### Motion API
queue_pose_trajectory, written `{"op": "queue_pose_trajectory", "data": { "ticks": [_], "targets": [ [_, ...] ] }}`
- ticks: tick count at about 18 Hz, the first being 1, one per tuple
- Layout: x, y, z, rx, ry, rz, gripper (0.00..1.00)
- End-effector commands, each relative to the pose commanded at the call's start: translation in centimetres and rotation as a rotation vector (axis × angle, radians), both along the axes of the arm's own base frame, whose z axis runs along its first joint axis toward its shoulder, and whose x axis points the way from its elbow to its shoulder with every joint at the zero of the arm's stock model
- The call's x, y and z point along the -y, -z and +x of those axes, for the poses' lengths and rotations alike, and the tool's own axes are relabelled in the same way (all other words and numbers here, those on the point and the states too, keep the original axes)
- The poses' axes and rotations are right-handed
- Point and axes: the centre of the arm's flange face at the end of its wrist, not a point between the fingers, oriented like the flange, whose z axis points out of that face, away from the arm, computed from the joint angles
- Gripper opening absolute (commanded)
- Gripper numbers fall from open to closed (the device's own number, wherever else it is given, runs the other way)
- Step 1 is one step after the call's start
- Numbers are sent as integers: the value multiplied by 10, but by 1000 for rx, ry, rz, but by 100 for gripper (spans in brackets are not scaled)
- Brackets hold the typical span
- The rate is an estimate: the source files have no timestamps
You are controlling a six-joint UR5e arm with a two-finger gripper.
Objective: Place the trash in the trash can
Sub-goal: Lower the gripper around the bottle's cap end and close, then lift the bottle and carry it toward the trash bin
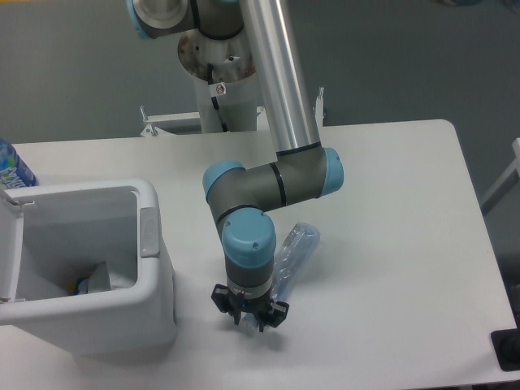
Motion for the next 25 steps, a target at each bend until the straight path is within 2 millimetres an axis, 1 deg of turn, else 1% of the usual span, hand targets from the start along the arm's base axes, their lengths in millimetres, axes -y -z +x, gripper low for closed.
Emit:
{"op": "queue_pose_trajectory", "data": {
  "ticks": [3,6,16,19,25],
  "targets": [
    [0,-1,-1,-2,-2,2,49],
    [0,-8,-1,-8,0,11,47],
    [0,-13,-1,-14,5,17,41],
    [0,-13,-1,-13,3,16,41],
    [1,-20,-2,-21,9,23,35]
  ]
}}
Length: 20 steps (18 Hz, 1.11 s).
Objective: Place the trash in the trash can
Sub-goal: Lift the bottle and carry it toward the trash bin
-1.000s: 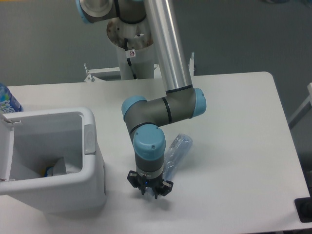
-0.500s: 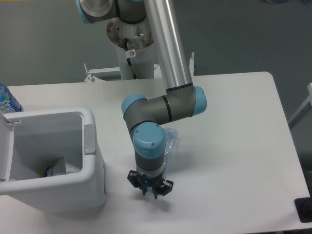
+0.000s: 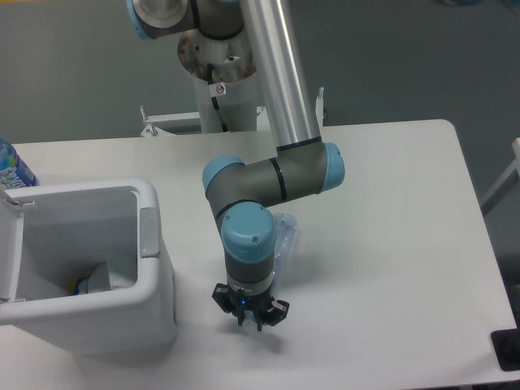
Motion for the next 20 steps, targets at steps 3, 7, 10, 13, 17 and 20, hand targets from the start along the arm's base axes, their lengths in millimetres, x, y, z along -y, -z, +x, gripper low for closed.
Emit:
{"op": "queue_pose_trajectory", "data": {
  "ticks": [3,7,10,13,17,20],
  "targets": [
    [1,-5,-2,-7,1,7,32],
    [4,-33,-18,-37,-19,45,32],
    [10,-48,-30,-53,-35,65,32],
    [12,-59,-33,-64,-41,77,32],
    [18,-84,-40,-89,-64,109,32],
    [15,-114,-57,-125,-106,159,32]
  ]
}}
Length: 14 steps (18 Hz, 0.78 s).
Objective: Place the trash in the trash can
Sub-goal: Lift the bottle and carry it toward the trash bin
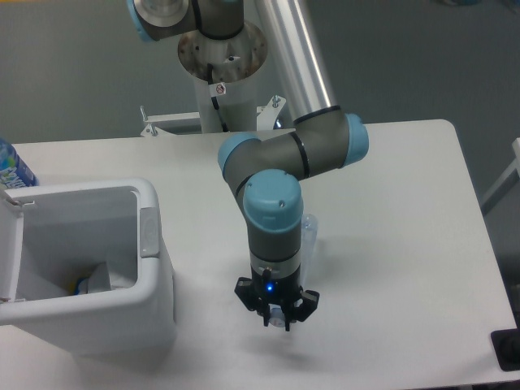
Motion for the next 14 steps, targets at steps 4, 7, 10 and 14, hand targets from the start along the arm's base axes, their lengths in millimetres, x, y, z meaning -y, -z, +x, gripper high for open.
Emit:
{"op": "queue_pose_trajectory", "data": {
  "ticks": [4,7,10,14],
  "targets": [
    [-2,-46,-23,-30,-95,90,32],
    [2,-87,-37,-14,-159,204,32],
    [18,-131,-49,11,-174,314,32],
    [32,-179,-55,47,-185,448,33]
  ]
}}
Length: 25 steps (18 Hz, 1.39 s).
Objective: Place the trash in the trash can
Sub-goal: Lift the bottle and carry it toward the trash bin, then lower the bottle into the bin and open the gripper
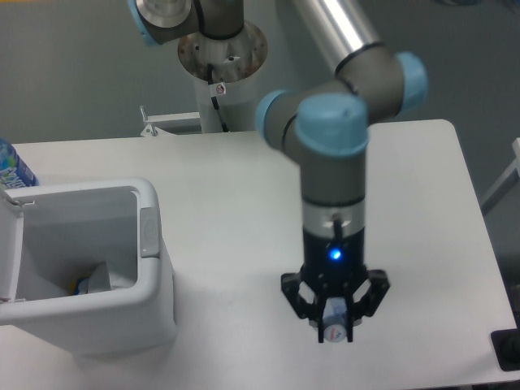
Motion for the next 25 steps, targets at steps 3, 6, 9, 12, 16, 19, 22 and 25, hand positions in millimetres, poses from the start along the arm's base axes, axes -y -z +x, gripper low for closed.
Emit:
{"op": "queue_pose_trajectory", "data": {
  "ticks": [3,6,9,12,16,19,22,25],
  "targets": [
    [-2,-21,5,-10,-42,68,33],
    [-1,-38,15,-6,-68,109,33],
    [-1,-65,39,12,-58,163,33],
    [6,-92,61,26,-76,207,33],
    [11,-133,101,19,-62,263,33],
    [6,-172,171,1,15,314,33],
    [-16,-170,216,17,94,311,33],
    [-33,-163,248,36,149,302,33]
  ]
}}
